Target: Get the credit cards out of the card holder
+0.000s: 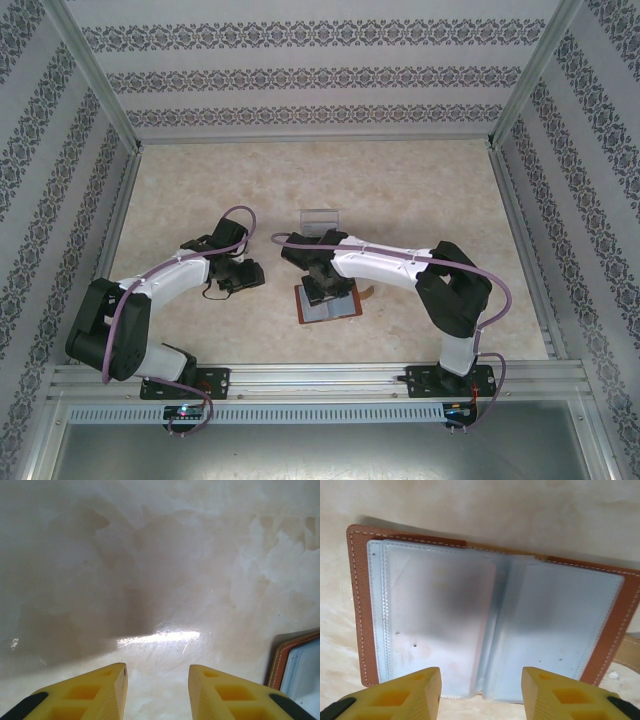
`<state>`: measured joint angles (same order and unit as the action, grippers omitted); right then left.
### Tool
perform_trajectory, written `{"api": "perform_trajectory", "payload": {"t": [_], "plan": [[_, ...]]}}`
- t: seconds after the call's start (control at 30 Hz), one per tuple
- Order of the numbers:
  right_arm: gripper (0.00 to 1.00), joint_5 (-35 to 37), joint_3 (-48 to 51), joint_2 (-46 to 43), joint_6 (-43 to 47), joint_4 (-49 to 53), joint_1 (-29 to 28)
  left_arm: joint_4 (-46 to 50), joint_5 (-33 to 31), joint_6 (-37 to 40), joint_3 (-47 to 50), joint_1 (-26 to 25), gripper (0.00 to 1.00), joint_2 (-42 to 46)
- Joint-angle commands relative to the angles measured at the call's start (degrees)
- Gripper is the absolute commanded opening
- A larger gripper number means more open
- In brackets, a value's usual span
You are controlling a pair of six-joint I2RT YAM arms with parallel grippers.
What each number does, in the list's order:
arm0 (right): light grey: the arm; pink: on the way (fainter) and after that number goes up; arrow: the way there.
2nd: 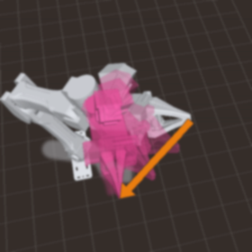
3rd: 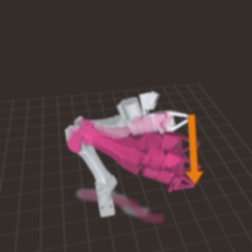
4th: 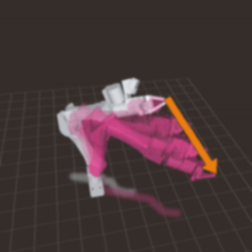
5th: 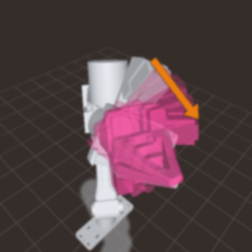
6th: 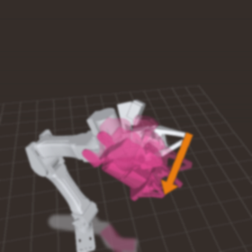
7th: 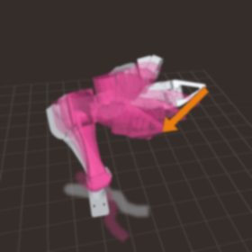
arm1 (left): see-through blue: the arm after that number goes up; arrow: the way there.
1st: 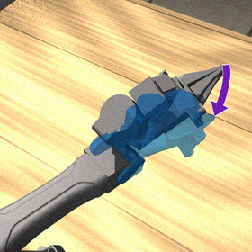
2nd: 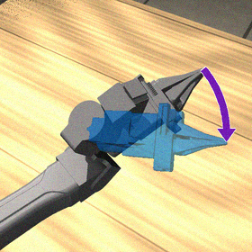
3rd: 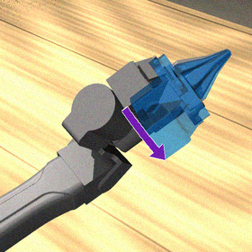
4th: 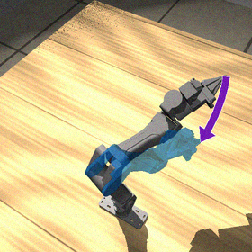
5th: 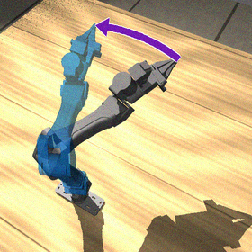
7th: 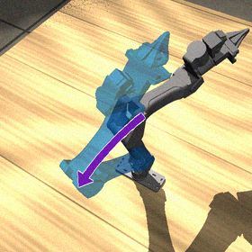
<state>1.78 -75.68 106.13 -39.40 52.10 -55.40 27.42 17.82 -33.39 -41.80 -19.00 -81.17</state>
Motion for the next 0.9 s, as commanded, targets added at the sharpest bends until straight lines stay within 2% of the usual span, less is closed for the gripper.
{"api": "perform_trajectory", "payload": {"t": [0.0, 0.33, 0.4, 0.5, 0.63, 0.87], "plan": [[0.48, 3.98, -1.57, -1.17, 0.89, 3.87, -0.84, 0.35, 0.51, 0.95, -1.64, 0.46, 0.38, -0.75], [0.52, 5.86, -1.66, -1.62, 1.07, 5.76, -0.85, 0.44, 0.54, 0.87, -2.03, 0.02, 0.38, -1.48], [0.5, 3.04, -1.22, -2.38, 1.49, 2.87, -1.07, 0.37, 0.56, 0.82, -2.19, -0.15, 0.38, -1.53], [0.5, -6.92, 2.06, -4.29, 1.04, -7.4, -1.21, 0.18, 0.48, 0.65, -2.28, -0.24, 0.38, -1.63], [0.49, -16.11, 4.61, -3.81, -1.57, -17.6, -1.03, 0.16, 0.56, 0.48, -2.3, -0.34, 0.38, -1.63], [0.49, -20.06, 6.52, -0.06, -2.79, -22.41, -0.33, 0.09, 0.65, 0.43, -2.01, -0.55, 0.38, -1.5]]}}
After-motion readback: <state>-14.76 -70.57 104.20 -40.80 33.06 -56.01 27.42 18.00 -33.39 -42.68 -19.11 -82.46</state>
